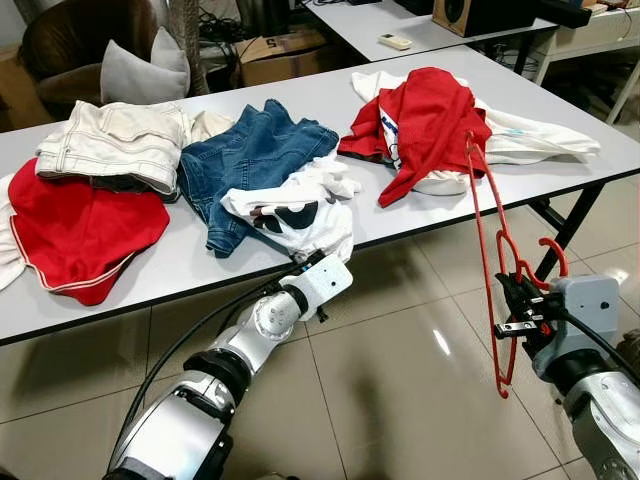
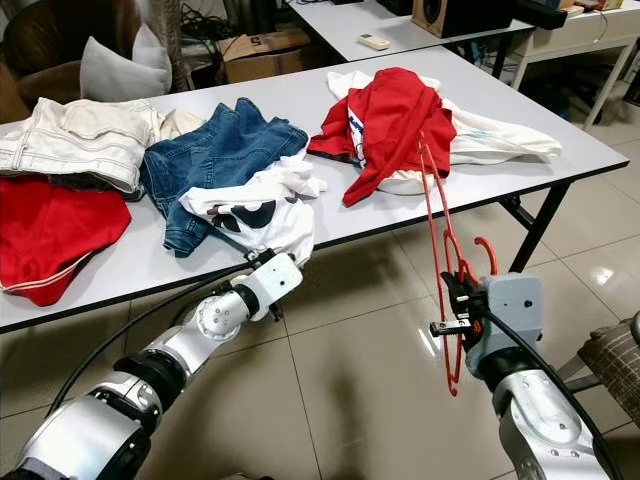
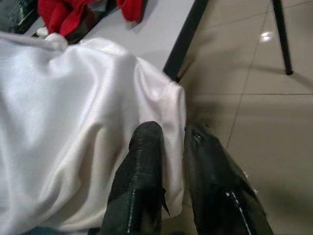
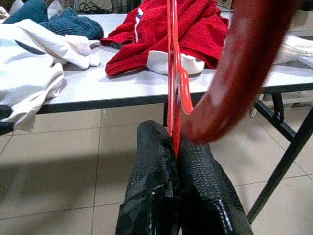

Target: Hang hanger

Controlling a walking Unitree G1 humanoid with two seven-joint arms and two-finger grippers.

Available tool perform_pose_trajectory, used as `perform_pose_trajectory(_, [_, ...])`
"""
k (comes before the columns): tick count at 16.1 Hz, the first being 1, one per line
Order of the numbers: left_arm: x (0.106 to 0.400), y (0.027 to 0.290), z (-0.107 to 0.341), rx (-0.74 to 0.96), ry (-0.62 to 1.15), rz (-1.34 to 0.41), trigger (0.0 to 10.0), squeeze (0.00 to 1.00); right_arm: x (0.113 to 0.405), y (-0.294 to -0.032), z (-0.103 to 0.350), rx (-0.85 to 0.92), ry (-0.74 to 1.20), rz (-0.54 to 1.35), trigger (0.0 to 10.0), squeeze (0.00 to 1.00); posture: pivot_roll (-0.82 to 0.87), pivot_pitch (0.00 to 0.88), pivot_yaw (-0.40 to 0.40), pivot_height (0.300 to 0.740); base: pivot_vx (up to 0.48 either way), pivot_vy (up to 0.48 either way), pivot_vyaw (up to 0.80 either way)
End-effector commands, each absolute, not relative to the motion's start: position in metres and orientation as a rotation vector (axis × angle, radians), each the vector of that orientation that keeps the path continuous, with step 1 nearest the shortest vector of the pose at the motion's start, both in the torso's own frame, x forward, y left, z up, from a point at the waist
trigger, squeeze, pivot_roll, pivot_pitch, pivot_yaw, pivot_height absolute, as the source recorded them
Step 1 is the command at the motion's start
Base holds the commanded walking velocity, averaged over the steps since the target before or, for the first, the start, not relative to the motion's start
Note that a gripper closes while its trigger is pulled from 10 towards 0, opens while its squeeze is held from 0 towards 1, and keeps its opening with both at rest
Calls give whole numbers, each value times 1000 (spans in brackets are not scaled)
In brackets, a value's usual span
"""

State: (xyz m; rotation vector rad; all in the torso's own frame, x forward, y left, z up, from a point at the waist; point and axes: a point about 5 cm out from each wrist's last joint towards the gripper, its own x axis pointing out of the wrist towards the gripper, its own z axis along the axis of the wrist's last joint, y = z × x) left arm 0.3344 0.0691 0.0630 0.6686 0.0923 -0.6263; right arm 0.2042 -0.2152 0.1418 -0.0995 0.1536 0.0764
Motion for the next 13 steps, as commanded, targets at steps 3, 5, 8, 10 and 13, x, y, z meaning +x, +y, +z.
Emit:
perform_pose_trajectory(3, [340,74,66,693,102,-568,0,0,207,-212,148,-118,135,90,10000,0,-318,13,101,740,0,0,0])
perform_pose_trajectory(5, [341,77,66,695,104,-554,0,0,209,-215,151,-168,119,61,10000,0,-318,13,98,740,0,0,0])
perform_pose_trajectory(8, [343,81,67,681,107,-535,0,0,213,-215,157,-150,84,48,10000,0,-311,12,93,740,0,0,0])
perform_pose_trajectory(10, [346,87,71,657,94,-520,0,0,215,-209,157,-84,75,84,10000,0,-303,10,89,740,0,0,0])
perform_pose_trajectory(13, [358,102,97,585,12,-494,0,0,216,-199,154,2,79,137,10000,0,-280,5,84,740,0,0,0])
